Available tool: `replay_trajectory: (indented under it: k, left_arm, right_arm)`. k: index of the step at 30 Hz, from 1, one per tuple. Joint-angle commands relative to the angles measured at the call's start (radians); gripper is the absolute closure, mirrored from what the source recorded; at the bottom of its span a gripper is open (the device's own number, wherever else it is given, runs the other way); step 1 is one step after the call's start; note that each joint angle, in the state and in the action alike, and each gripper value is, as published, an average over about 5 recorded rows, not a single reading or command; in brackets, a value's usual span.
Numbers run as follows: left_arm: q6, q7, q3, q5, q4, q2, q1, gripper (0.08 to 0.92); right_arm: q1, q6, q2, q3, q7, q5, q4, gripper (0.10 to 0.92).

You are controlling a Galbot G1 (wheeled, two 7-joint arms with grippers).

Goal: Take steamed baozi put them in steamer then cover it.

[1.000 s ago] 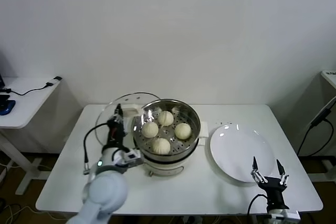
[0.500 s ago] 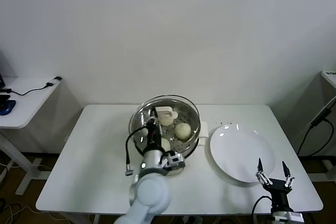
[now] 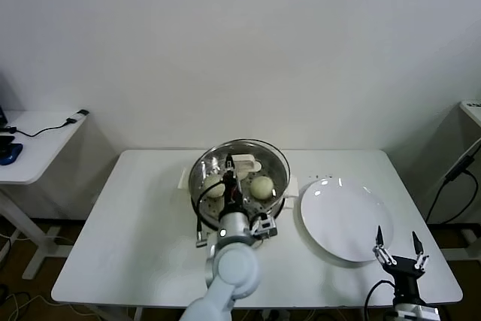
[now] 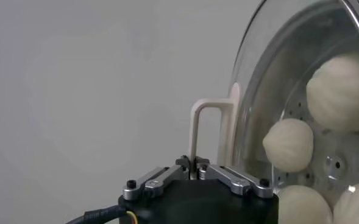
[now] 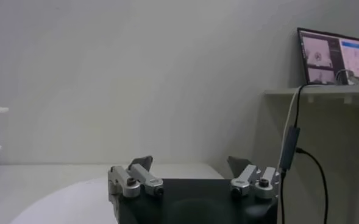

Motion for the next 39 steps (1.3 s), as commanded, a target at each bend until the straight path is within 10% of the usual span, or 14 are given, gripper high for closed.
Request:
replay_trajectory:
  k: [1, 21, 39]
  left_arm:
    - [-0.005, -0.016, -0.011, 0.031, 0.050, 0.010, 0.001, 0.862]
    - [-0.008, -0.039, -0.016, -0.013, 0.064, 0.027, 0.009, 0.842]
    - [-0.143, -0.119, -0.043, -0.488, -0.304, 0.178, 0.133, 0.342]
  right_arm:
    - [0.002, 0.013, 0.006, 0.000, 0.002, -0.006, -0.006, 0.203]
    - [-0.003, 0.050, 0.018, -0.004, -0.004, -0.038, 0.000, 0.203]
    - [-0.006, 0.058, 0.014, -0.022, -0.009, -0.007, -0.001, 0.203]
